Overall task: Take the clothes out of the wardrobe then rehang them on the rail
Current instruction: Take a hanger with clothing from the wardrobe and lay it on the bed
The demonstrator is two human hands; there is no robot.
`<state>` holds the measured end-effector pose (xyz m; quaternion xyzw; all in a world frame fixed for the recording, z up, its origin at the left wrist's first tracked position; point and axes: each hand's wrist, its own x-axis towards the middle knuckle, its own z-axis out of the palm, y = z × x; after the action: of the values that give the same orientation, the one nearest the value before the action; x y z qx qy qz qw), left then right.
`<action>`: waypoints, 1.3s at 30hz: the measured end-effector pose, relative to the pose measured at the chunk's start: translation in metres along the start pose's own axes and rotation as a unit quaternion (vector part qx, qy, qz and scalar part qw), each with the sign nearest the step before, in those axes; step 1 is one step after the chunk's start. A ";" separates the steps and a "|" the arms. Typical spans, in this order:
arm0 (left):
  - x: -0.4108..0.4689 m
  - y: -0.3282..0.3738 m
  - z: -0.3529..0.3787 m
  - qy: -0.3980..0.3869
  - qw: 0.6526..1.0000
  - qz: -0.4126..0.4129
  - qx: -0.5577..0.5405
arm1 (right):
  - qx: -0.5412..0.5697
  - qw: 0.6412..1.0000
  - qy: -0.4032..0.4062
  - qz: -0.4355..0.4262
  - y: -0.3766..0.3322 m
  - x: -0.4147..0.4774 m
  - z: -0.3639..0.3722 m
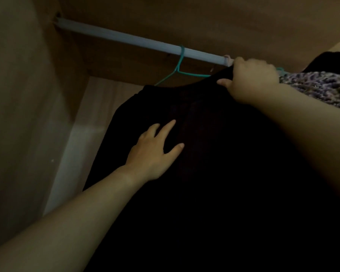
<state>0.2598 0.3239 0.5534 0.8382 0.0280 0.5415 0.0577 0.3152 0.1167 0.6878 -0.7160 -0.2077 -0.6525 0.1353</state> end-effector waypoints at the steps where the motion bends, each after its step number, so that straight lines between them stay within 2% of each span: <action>1: 0.000 -0.004 0.001 0.003 1.000 -0.001 0.009 | 0.008 1.000 -0.005 -0.016 0.003 0.002 0.002; 8: -0.002 -0.023 0.005 0.028 0.999 0.003 0.046 | 0.071 0.992 -0.005 -0.105 -0.002 0.007 0.004; 14: 0.001 -0.025 0.003 0.031 0.998 0.005 0.049 | 0.162 0.984 -0.004 -0.079 -0.002 0.014 0.006; 19: -0.001 -0.025 0.002 0.026 0.999 0.012 0.033 | 0.158 0.984 -0.003 -0.078 -0.004 0.012 0.006; 25: -0.003 -0.026 -0.001 0.023 0.999 0.020 0.035 | 0.128 0.988 0.078 -0.041 -0.005 0.021 0.009; 29: 0.013 -0.020 -0.010 0.051 0.998 0.033 0.027 | 0.124 0.988 0.094 -0.014 0.005 0.035 -0.001; 33: 0.011 -0.018 -0.016 0.049 0.997 0.028 0.045 | 0.163 0.978 0.130 -0.021 0.007 0.009 0.012; 36: -0.008 -0.020 -0.022 0.079 0.994 0.026 0.073 | 0.232 0.961 0.146 -0.025 0.008 -0.019 0.023; 39: -0.035 -0.024 -0.028 0.138 0.984 0.027 0.113 | 0.278 0.953 0.122 -0.019 0.006 -0.046 0.034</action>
<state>0.2198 0.3453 0.5301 0.7572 0.0746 0.6464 -0.0565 0.3446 0.1216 0.6388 -0.5610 -0.3765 -0.6539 0.3405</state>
